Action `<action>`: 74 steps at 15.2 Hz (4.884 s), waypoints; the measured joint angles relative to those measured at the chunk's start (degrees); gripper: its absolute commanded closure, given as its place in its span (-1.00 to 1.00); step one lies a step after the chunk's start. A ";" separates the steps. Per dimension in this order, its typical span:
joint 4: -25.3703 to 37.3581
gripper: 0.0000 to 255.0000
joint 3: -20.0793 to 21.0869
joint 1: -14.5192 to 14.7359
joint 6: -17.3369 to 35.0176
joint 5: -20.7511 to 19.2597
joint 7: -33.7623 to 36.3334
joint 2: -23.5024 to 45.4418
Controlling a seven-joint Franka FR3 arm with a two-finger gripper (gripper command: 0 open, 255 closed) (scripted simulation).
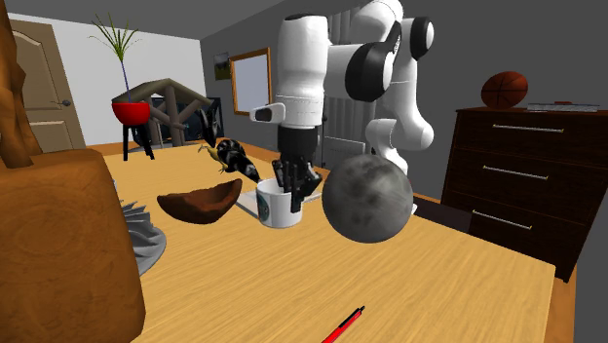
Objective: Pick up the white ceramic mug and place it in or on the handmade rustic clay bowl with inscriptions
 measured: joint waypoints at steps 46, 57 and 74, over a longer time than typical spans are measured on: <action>42.66 1.00 -6.67 -11.24 -23.49 2.42 -20.18 18.12; 32.99 1.00 -6.68 -11.34 -14.71 2.35 -19.84 17.23; 37.75 -1.00 -6.64 -11.19 -19.55 2.38 -19.89 17.04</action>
